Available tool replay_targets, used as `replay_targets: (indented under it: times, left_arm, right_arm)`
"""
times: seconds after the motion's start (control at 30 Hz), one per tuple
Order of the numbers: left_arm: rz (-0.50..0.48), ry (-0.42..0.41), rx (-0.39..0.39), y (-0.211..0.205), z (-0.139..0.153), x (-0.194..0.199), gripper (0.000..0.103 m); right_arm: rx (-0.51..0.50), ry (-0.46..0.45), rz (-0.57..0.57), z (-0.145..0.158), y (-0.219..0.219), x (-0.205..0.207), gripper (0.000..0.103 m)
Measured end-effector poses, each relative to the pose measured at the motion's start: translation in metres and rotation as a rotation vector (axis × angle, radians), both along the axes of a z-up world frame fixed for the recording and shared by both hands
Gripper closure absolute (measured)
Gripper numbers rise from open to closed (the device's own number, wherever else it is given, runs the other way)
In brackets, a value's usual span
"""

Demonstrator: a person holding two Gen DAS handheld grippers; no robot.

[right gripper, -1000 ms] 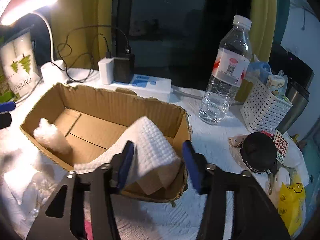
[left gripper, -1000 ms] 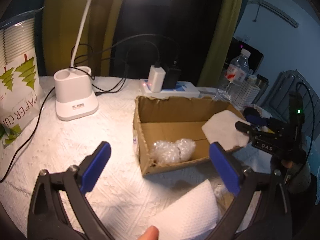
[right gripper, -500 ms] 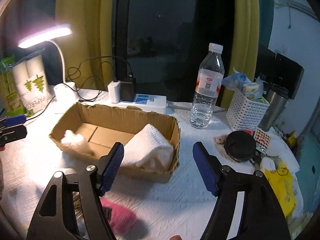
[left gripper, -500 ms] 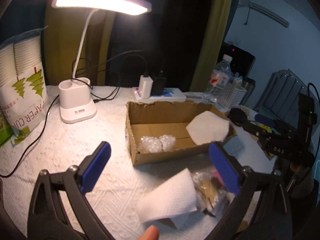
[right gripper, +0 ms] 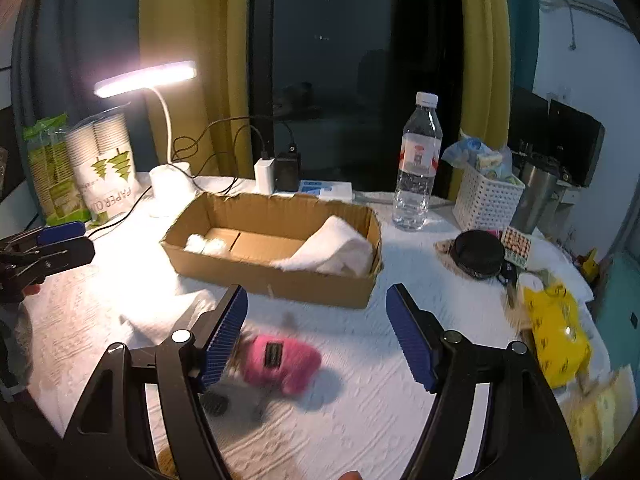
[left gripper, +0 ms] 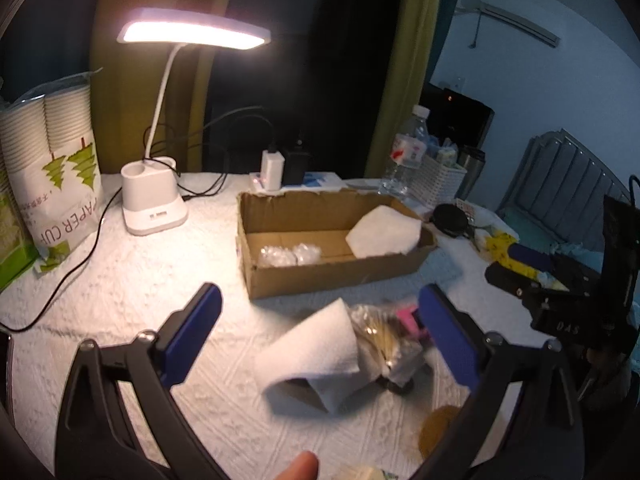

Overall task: Organize soft objects
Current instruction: 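Withdraw both grippers from the box toward the remaining items on the table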

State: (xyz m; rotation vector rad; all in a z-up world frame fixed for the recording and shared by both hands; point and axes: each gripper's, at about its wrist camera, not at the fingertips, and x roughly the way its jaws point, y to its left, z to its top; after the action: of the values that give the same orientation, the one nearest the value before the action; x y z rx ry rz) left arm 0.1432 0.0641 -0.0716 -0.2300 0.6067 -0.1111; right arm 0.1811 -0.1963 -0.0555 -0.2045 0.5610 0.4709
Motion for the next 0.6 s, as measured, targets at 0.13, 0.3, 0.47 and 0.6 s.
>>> replay_targets:
  times: [0.13, 0.3, 0.47, 0.6]
  left_arm:
    - [0.002, -0.001, 0.005, -0.005, -0.001, -0.014, 0.003]
    - [-0.004, 0.01, 0.012, -0.011, -0.006, -0.029, 0.003]
    - [-0.009, 0.016, 0.012, -0.018, -0.009, -0.041, 0.003]
    - [-0.015, 0.024, 0.008, -0.023, -0.013, -0.049, 0.003]
  right_arm:
    - [0.003, 0.009, 0.009, -0.006, -0.001, -0.021, 0.028]
    - [0.008, 0.02, 0.026, -0.014, 0.001, -0.041, 0.028]
    - [0.015, 0.023, 0.034, -0.017, 0.001, -0.056, 0.028]
    - [0.025, 0.029, 0.034, -0.02, -0.001, -0.065, 0.028]
